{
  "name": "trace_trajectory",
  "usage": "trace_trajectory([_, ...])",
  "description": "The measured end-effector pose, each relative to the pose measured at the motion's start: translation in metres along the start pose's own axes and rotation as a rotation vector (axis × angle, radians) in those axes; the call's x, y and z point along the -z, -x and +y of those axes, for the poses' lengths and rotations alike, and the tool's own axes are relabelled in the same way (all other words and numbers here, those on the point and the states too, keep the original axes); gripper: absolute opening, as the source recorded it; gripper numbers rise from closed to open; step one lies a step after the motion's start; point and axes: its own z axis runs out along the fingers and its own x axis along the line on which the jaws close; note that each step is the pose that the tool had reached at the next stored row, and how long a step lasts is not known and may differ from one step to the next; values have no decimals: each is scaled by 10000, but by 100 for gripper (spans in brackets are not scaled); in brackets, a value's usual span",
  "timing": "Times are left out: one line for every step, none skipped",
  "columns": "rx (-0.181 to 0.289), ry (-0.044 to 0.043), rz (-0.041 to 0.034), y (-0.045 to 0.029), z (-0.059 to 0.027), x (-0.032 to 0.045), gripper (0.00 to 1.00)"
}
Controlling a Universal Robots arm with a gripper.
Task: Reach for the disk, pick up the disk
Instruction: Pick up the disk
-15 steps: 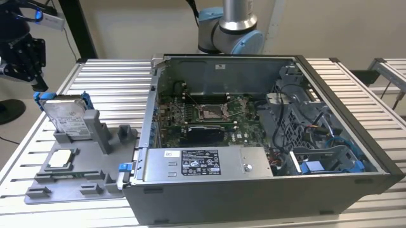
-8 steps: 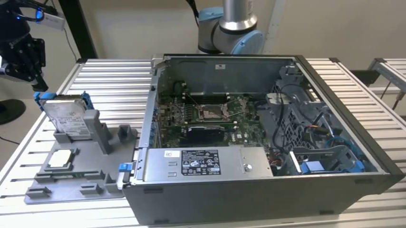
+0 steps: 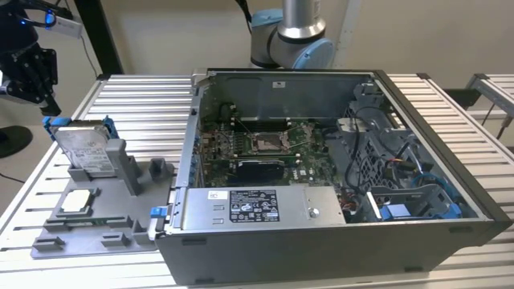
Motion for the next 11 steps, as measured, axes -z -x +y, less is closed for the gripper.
trace_trajectory([6, 0, 0, 0, 0, 0, 0])
trace_trajectory([13, 0, 0, 0, 0, 0, 0])
trace_trajectory([19, 0, 0, 0, 0, 0, 0])
trace_trajectory([27, 1, 0, 0, 0, 0, 0])
trace_trajectory([33, 1, 1, 0, 0, 0, 0])
trace_trajectory([39, 1, 0, 0, 0, 0, 0])
trace_trajectory([46, 1, 1, 0, 0, 0, 100])
trace_trajectory([53, 2, 1, 0, 0, 0, 100])
trace_trajectory([60, 1, 0, 0, 0, 0, 100])
trace_trajectory([66, 2, 0, 0, 0, 0, 100])
trace_trajectory([72, 2, 1, 0, 0, 0, 100])
